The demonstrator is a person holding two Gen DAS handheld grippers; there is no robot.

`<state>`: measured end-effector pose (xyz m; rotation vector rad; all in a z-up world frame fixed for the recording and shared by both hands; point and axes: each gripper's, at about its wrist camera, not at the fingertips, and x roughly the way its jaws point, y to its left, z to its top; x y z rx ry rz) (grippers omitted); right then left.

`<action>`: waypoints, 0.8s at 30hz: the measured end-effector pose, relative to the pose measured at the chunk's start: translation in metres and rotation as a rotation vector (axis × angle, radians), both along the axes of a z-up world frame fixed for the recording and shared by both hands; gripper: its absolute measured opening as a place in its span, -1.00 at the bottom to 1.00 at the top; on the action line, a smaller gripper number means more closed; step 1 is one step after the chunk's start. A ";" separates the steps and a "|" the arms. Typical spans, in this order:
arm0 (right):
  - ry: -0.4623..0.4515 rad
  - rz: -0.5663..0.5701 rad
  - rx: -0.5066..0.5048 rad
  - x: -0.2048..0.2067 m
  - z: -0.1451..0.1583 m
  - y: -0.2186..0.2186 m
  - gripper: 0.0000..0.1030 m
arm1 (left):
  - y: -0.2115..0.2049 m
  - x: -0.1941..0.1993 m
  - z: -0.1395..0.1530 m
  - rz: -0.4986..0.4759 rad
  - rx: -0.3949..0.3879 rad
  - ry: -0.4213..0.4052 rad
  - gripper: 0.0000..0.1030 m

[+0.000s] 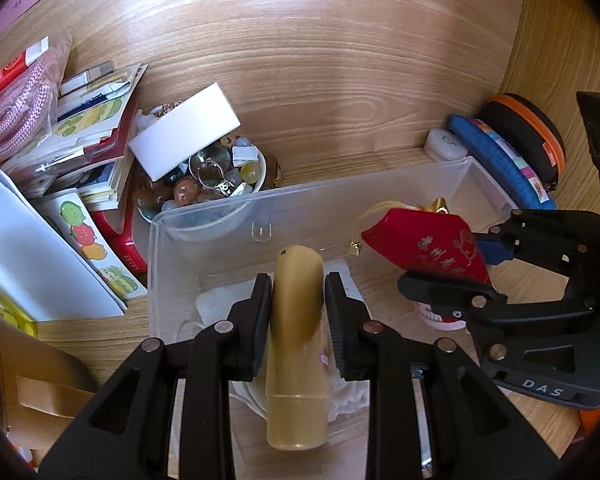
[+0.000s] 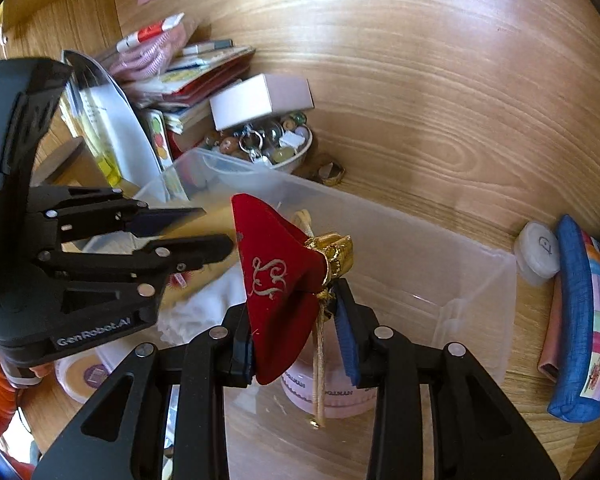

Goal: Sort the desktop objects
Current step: 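Carry the yellow bottle into the clear box with the left tool while the right tool carries the red pouch, then open the left tool to release the bottle while the right tool releases the red pouch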

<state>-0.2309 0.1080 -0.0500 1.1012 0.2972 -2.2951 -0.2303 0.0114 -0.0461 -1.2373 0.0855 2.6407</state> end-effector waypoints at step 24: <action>0.037 -0.021 0.055 0.011 -0.003 0.006 0.25 | 0.002 0.003 0.000 0.028 -0.086 0.034 0.10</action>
